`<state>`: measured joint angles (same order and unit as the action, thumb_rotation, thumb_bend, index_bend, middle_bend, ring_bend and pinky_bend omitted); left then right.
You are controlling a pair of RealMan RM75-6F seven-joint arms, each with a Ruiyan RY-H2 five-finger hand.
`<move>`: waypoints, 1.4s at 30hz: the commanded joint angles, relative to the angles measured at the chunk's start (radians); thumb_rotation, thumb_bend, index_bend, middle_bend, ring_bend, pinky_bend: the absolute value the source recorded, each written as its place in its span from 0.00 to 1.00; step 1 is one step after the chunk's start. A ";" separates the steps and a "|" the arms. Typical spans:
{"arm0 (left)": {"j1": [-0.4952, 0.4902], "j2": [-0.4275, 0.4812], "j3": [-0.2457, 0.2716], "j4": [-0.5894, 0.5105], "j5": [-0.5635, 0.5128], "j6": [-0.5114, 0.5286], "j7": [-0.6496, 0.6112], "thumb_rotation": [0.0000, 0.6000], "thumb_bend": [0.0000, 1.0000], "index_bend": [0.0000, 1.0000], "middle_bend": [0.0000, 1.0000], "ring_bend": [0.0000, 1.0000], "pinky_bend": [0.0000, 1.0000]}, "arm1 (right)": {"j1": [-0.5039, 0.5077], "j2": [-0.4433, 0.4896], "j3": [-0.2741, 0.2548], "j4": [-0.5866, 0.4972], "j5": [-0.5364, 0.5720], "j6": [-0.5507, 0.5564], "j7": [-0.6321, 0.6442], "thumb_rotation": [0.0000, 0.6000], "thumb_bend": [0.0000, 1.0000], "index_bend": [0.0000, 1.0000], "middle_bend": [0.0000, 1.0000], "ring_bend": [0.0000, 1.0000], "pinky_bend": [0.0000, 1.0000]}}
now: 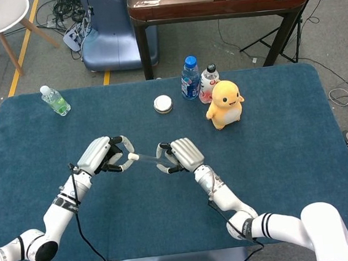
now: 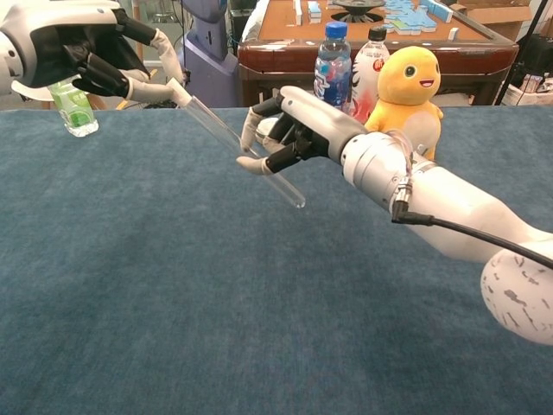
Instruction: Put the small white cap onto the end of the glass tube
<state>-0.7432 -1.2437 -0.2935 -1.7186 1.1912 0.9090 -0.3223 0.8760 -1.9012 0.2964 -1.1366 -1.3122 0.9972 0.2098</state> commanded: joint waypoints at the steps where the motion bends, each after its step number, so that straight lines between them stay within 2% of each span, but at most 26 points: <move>1: -0.001 -0.002 0.000 0.002 -0.001 -0.001 0.000 1.00 0.33 0.53 1.00 1.00 1.00 | 0.001 -0.001 0.000 0.000 -0.001 -0.001 0.000 1.00 0.77 0.81 0.93 1.00 1.00; 31: -0.013 -0.038 0.013 0.019 0.000 -0.003 0.033 1.00 0.33 0.52 1.00 1.00 1.00 | 0.000 -0.029 0.032 -0.019 0.026 0.007 -0.015 1.00 0.82 0.83 0.94 1.00 1.00; 34: -0.017 -0.031 0.014 0.020 0.002 -0.017 0.033 1.00 0.33 0.42 1.00 1.00 1.00 | -0.002 -0.023 0.025 -0.021 0.025 0.002 -0.020 1.00 0.82 0.83 0.94 1.00 1.00; 38: -0.023 -0.014 0.015 0.019 0.005 -0.039 0.023 1.00 0.33 0.21 1.00 1.00 1.00 | -0.005 -0.003 0.011 -0.029 0.025 -0.020 -0.038 1.00 0.82 0.83 0.94 1.00 1.00; 42: -0.026 -0.003 0.018 0.021 0.004 -0.052 0.023 1.00 0.33 0.12 1.00 1.00 1.00 | -0.004 0.043 -0.005 -0.053 0.034 -0.062 -0.083 1.00 0.83 0.83 0.94 1.00 1.00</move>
<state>-0.7685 -1.2479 -0.2759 -1.6979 1.1957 0.8580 -0.2993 0.8720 -1.8715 0.2978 -1.1806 -1.2819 0.9479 0.1404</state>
